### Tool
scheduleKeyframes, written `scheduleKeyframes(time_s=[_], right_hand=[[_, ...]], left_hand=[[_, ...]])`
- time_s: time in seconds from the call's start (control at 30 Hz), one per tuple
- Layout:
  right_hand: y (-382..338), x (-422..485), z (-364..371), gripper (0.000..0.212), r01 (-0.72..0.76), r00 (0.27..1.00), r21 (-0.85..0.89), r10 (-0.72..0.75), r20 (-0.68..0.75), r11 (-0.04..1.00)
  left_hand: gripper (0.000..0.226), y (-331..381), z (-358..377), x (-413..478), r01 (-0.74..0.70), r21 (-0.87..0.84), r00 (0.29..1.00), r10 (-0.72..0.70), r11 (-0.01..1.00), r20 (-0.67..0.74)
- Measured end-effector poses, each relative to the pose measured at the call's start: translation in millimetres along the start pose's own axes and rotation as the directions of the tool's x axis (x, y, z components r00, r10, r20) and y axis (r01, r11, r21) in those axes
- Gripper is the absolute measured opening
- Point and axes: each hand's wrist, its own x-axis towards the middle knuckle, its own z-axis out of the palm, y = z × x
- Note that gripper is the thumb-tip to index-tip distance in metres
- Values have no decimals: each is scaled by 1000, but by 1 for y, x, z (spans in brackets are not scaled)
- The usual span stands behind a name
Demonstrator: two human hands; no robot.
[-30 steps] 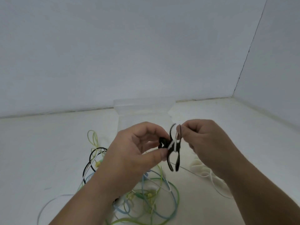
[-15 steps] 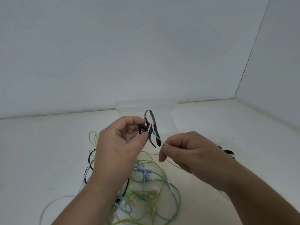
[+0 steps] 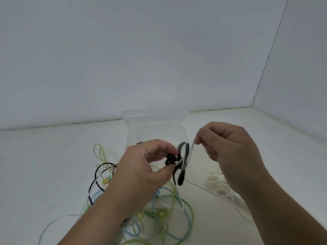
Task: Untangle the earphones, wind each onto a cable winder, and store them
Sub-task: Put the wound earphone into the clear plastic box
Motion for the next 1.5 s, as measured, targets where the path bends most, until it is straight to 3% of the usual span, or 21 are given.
scheduleKeyframes(time_s=[0.07, 0.2, 0.33, 0.5, 0.57, 0.63, 0.73, 0.9, 1.2, 1.37, 1.5], right_hand=[[-1, -2, 3, 31, 42, 998, -114, -46, -37, 993], [-2, -1, 4, 31, 45, 997, -136, -53, -57, 990], [6, 4, 2, 35, -30, 993, -168, 10, -119, 985], [15, 5, 4, 43, -157, 987, -218, 162, 4, 963], [17, 4, 7, 46, -196, 968, -299, 234, 97, 934], [17, 1, 11, 46, -236, 925, -347, 319, 205, 908], [11, -4, 17, 46, -309, 838, -230, 379, 393, 923], [5, -10, 24, 41, -307, 786, -138, 332, 521, 942], [1, -10, 20, 29, -245, 735, -77, 237, 635, 966], [2, -11, 16, 24, -232, 700, -129, 258, 666, 964], [2, -10, 13, 25, -260, 694, -20, 201, 692, 965]], left_hand=[[27, 0, 1, -1, -5, -3, 999, 5, 1000, 51], [27, -1, -1, 0, 1, 0, 998, -1, 1000, 70], [26, -2, -2, 0, 29, -108, 987, -11, 994, 159], [23, 2, -3, -1, 68, -329, 978, 2, 942, 208], [26, 6, -2, 0, 81, -457, 987, -5, 886, 164], [30, 7, -2, 1, 54, -528, 998, -53, 848, 17], [21, 3, -4, 5, 4, -564, 966, -149, 826, -210], [34, -3, -2, 7, 30, -598, 933, -237, 801, -271], [21, -4, -1, 9, 37, -526, 882, -275, 850, -383], [23, -5, 0, 6, -6, -308, 886, -138, 951, -443], [28, -2, -1, 4, -60, -130, 896, -4, 990, -443]])
